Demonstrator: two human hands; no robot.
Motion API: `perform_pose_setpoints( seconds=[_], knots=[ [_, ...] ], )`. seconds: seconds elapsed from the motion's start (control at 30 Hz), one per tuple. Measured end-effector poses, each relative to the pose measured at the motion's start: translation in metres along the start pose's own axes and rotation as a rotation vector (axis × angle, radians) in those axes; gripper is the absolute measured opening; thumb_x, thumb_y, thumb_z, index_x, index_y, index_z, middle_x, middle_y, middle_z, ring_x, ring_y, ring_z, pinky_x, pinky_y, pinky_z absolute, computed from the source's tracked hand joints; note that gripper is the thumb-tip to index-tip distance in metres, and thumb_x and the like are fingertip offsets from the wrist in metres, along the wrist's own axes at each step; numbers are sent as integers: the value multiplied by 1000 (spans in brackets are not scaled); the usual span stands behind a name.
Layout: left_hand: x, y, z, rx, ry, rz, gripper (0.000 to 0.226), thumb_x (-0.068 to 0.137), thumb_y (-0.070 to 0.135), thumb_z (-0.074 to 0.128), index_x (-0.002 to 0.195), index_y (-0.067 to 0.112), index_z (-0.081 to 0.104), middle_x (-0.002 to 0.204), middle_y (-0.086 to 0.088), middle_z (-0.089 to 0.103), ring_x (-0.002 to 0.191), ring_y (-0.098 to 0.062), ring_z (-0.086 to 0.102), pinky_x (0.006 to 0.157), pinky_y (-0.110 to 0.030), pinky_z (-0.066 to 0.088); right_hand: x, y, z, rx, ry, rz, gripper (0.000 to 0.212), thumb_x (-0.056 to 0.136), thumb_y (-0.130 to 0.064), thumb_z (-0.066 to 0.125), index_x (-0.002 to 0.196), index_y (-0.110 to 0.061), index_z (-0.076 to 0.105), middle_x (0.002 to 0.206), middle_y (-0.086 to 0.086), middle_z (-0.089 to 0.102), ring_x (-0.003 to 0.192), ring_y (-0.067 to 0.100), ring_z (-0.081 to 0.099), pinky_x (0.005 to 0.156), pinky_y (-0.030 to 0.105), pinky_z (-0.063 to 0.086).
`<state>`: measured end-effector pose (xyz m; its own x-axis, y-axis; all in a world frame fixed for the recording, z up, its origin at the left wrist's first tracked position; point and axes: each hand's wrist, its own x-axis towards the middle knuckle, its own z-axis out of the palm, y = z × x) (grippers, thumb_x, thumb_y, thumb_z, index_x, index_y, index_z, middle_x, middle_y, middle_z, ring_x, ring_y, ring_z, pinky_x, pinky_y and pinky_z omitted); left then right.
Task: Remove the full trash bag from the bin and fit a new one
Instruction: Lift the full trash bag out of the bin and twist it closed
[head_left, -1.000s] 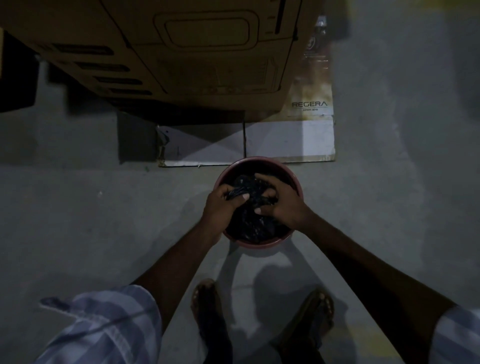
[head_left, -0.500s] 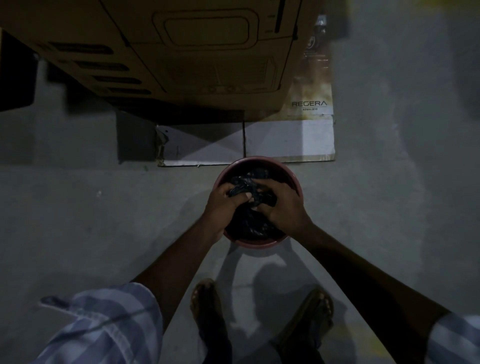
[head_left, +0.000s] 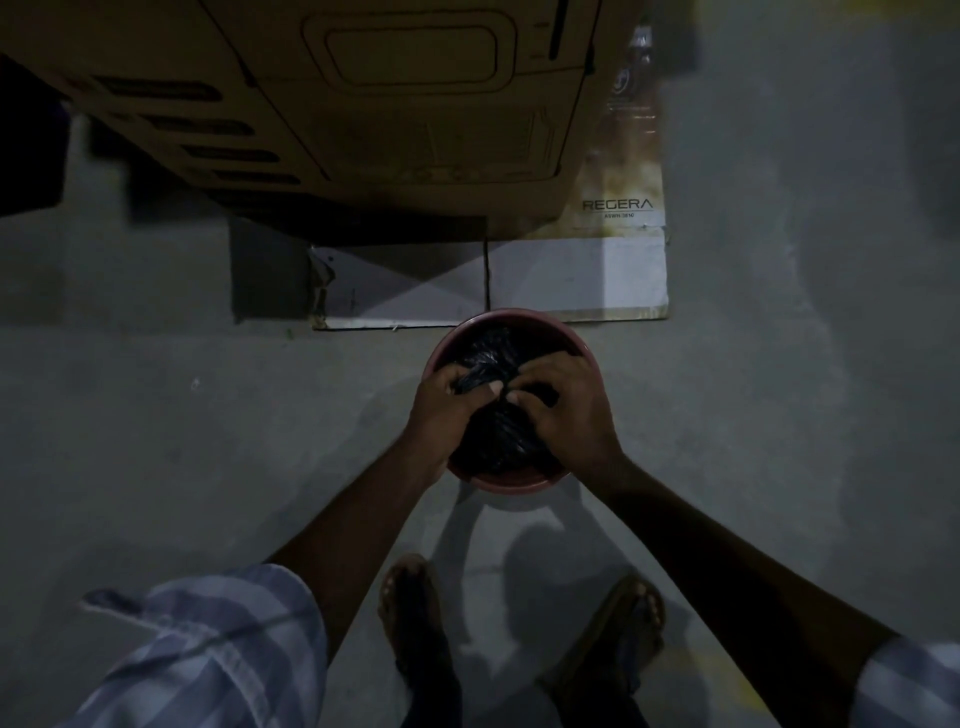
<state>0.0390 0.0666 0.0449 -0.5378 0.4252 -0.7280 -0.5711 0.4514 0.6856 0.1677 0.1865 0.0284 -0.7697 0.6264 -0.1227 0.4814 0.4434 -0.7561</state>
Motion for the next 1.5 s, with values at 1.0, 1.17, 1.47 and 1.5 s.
perform_pose_setpoints(
  seconds=[1.0, 1.17, 1.47, 1.5],
  knots=[
    [15, -16, -12, 63, 25, 11, 17, 96, 26, 70, 103, 11, 73, 102, -6, 77, 95, -20, 74, 85, -34, 61, -6, 14, -25, 326, -8, 395, 12, 92, -12, 71, 87, -23, 73, 90, -7, 73, 88, 11, 69, 81, 29, 54],
    [19, -15, -6, 72, -74, -20, 27, 104, 33, 56, 120, 13, 62, 121, -6, 70, 109, -20, 68, 90, -33, 56, -1, 8, -26, 531, 46, 531, 20, 92, -9, 70, 79, -24, 74, 75, -2, 73, 74, 19, 68, 76, 40, 58],
    [24, -7, 7, 57, -100, -91, 23, 102, 35, 58, 119, 23, 66, 120, 0, 71, 107, -17, 67, 77, -31, 52, 9, -12, -27, 640, -15, 597, 11, 97, -7, 61, 90, -6, 69, 73, 14, 70, 63, 17, 66, 56, 25, 51],
    [25, -7, 8, 62, -97, -98, 23, 101, 36, 59, 117, 24, 67, 119, 0, 72, 105, -18, 67, 75, -31, 52, 9, -13, -27, 670, -34, 609, 11, 97, -6, 59, 91, -5, 68, 73, 16, 69, 60, 16, 65, 54, 24, 50]
  ],
)
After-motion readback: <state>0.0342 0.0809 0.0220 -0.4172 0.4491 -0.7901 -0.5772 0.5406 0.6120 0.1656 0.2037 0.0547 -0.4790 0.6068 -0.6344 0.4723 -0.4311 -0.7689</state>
